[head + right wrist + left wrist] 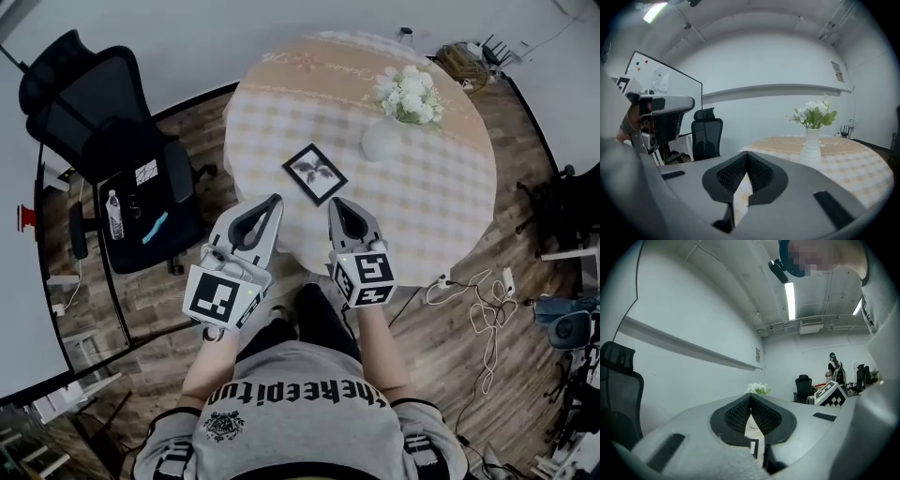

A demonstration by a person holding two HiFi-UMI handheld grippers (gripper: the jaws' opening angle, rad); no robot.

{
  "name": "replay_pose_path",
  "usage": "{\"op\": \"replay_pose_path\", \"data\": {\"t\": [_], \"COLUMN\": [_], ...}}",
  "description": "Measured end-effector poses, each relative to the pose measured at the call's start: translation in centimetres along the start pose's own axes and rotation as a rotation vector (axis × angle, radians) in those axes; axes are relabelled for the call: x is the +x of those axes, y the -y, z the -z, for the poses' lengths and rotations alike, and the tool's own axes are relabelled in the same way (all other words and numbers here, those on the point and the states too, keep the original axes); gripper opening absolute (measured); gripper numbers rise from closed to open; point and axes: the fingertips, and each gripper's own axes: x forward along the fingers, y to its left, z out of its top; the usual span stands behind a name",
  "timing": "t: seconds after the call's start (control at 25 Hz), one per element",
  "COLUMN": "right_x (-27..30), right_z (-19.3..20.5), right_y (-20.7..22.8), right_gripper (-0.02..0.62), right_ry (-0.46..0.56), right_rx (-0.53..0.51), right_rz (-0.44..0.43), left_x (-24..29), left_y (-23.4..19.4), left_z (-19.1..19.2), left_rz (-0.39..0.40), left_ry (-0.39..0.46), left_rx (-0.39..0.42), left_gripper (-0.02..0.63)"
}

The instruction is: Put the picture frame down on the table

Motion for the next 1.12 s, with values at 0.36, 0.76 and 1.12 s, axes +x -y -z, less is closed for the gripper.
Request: {"op": "replay_pose_path", "data": {"t": [0.36, 0.76, 1.12], "right_x": [-5.7, -11.5, -15.0], "right_z": [-3.8, -6.0, -6.5], "right_y": [-1.4, -3.5, -4.7], "right_gripper": [0.005, 0.005, 0.006], "right_ry": [0.128, 0.238, 0.293], "right_rx": [0.005, -0.006, -0.004], "right_rz": [0.046, 0.102, 0.138], "left_x": [-1.7, -4.8, -6.5], "left_y": [2.7, 5.0, 6.6], "left_z": [-1.6, -3.0, -3.9], "left_rz": [0.077, 0.129, 0.165], "left_ry": [0.037, 0.069, 0.095], "left_rx": [0.016, 0.025, 0.029], "left_gripper": [0.015, 0.015, 0.015]}}
